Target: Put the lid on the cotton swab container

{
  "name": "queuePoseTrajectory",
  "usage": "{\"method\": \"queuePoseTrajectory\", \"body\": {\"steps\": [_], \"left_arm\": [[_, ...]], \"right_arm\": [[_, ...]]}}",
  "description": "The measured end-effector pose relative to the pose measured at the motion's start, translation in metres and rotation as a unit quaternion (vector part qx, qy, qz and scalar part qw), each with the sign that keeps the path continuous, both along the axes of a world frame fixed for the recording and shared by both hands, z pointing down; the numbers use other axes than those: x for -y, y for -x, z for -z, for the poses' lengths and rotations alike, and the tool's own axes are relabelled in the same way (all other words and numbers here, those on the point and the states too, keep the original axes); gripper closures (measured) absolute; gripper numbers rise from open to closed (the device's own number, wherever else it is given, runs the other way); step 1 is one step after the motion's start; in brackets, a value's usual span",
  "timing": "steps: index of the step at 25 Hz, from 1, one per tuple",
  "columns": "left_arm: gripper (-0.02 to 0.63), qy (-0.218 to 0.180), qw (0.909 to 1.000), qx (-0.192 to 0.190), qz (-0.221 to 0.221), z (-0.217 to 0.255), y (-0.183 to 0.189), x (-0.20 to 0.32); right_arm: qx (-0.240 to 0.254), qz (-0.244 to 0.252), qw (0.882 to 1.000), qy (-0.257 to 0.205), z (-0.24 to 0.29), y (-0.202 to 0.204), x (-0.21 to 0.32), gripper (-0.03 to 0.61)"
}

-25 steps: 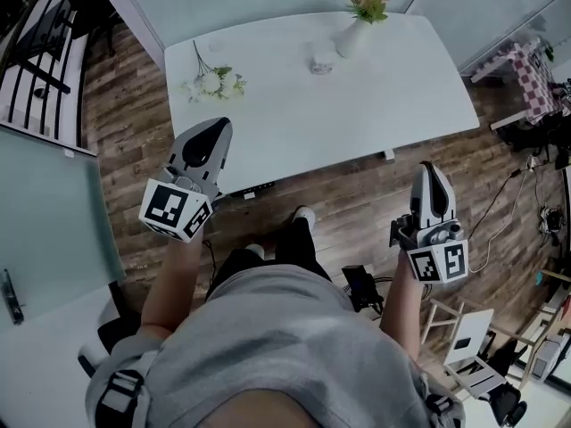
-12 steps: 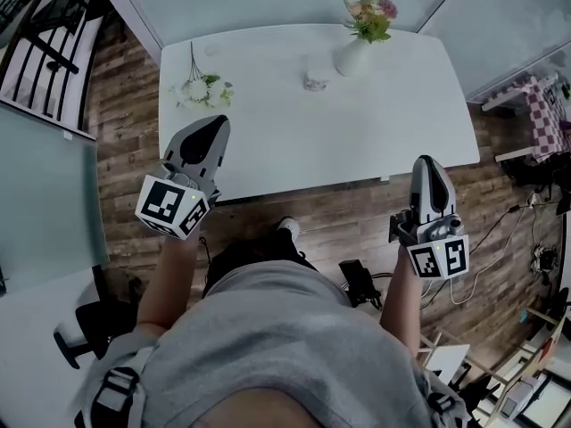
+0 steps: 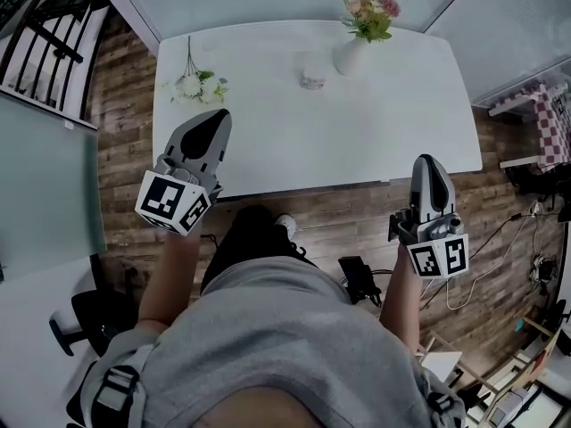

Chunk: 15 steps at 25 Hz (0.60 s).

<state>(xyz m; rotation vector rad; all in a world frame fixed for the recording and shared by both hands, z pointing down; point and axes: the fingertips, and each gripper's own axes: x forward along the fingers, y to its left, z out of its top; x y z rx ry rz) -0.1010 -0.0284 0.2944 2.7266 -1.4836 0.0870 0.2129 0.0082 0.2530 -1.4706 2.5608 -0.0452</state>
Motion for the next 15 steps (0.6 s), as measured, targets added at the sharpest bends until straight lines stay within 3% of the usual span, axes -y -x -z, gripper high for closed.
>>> {"method": "queuePoseTrajectory", "body": {"steps": [15], "left_arm": [[0.606,0.0,0.9994,-0.012,-0.033,0.0,-0.015,0.047]], "right_arm": [[-0.002,-0.037,0.999,0.012,0.0,-0.009,0.023,0.552]]}}
